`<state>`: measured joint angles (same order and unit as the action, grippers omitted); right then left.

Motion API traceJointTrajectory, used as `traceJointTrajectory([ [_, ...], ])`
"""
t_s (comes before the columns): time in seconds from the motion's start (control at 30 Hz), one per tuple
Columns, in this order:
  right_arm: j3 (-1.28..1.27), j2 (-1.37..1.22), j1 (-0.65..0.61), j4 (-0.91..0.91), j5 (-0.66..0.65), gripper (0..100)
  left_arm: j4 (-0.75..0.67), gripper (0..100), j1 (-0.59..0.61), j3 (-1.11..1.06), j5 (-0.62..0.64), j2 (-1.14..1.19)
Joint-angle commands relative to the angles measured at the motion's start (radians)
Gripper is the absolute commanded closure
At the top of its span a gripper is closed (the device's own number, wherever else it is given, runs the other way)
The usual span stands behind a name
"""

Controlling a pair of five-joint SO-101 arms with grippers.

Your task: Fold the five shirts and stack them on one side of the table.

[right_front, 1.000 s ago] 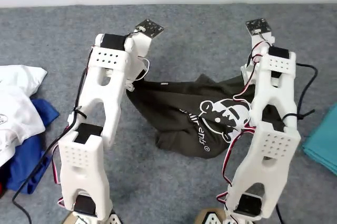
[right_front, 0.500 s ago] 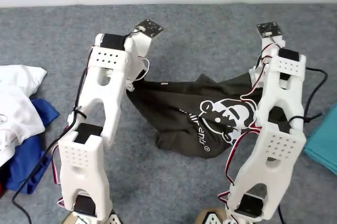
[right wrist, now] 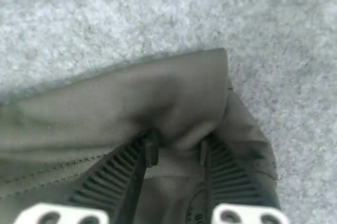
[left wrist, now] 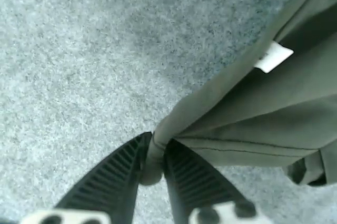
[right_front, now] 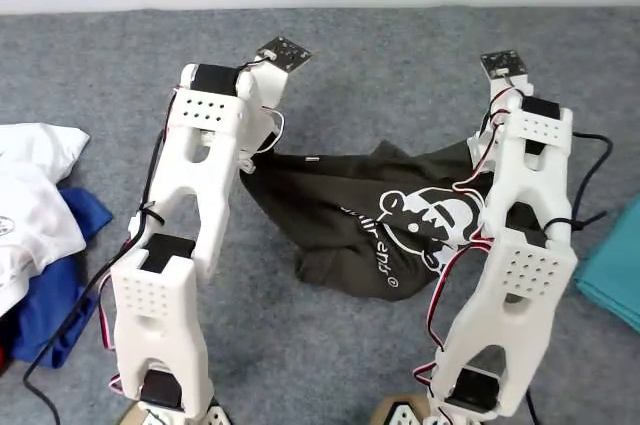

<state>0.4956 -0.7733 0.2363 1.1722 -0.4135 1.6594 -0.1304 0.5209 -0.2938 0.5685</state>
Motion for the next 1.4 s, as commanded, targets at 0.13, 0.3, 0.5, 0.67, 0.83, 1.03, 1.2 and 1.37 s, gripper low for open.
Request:
traceJointTrajectory([
  [0.13, 0.064, 0.064, -0.018, 0.015, 0.005, 93.4, -0.012, 100, 0.003, 0.002, -0.002, -0.012],
  [0.3, 0.080, 0.137, -0.016, 0.022, 0.002, 98.8, -0.009, 100, 0.003, 0.002, -0.002, -0.012],
  [0.5, 0.080, 0.222, -0.024, 0.061, -0.029, 98.8, -0.008, 100, 0.003, 0.007, -0.002, -0.023],
  [0.67, 0.080, 0.346, -0.016, 0.088, -0.032, 98.8, 0.051, 100, 0.003, 0.093, 0.002, -0.063],
  [0.83, 0.080, 0.524, -0.016, 0.114, -0.034, 98.8, 0.094, 100, 0.020, 0.196, 0.003, -0.193],
  [1.03, 0.087, 0.680, -0.015, 0.107, -0.063, 98.8, 0.081, 100, 0.025, 0.220, 0.003, -0.353],
  [1.2, 0.114, 0.791, -0.013, 0.108, -0.094, 98.8, 0.048, 100, 0.028, 0.331, 0.003, -0.470],
  [1.37, 0.114, 0.949, 0.005, 0.081, -0.144, 98.7, -0.008, 100, 0.035, 0.472, 0.002, -0.548],
])
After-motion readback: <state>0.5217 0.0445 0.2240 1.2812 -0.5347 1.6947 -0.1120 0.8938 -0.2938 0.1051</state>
